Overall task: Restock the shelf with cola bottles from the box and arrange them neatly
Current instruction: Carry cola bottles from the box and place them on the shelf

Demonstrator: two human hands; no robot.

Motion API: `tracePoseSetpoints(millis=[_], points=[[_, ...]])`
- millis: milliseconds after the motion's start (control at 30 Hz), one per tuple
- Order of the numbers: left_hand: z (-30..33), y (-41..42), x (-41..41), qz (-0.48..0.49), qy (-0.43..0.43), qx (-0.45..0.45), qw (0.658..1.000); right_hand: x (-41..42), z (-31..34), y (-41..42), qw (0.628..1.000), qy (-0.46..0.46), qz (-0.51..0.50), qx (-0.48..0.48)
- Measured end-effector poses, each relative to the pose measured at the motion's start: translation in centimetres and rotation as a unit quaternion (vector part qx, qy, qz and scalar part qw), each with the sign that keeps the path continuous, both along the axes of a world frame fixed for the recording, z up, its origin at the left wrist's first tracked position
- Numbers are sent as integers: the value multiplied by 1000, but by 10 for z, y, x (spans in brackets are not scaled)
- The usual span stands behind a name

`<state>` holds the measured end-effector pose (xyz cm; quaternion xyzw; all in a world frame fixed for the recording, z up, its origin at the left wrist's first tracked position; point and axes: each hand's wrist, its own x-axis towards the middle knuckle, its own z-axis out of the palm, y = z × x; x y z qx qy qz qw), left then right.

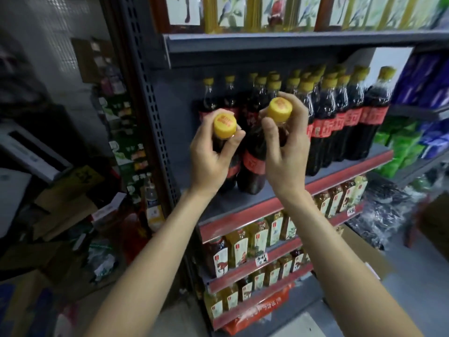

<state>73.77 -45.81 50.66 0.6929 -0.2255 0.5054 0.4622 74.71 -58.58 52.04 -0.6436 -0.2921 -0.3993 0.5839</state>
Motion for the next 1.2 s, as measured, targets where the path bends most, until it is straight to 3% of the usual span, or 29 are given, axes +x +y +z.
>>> tracePoseSetpoints(millis=[267,567,700,833,1200], points=[[14,-12,108,52,98,-106,988,80,7,1,997,53,-11,-54],[19,-4,164,78,183,-80,977,129,12,15,992,107,34,-58],[26,9,168,59,259,-75,961,136,12,11,990,79,28,-114],[24,15,160,80,330,-2,940,129,0,-2,979,34,30,-201],[-13,22,133,60,358,-58,930,117,-52,-16,945,-50,-114,-304]])
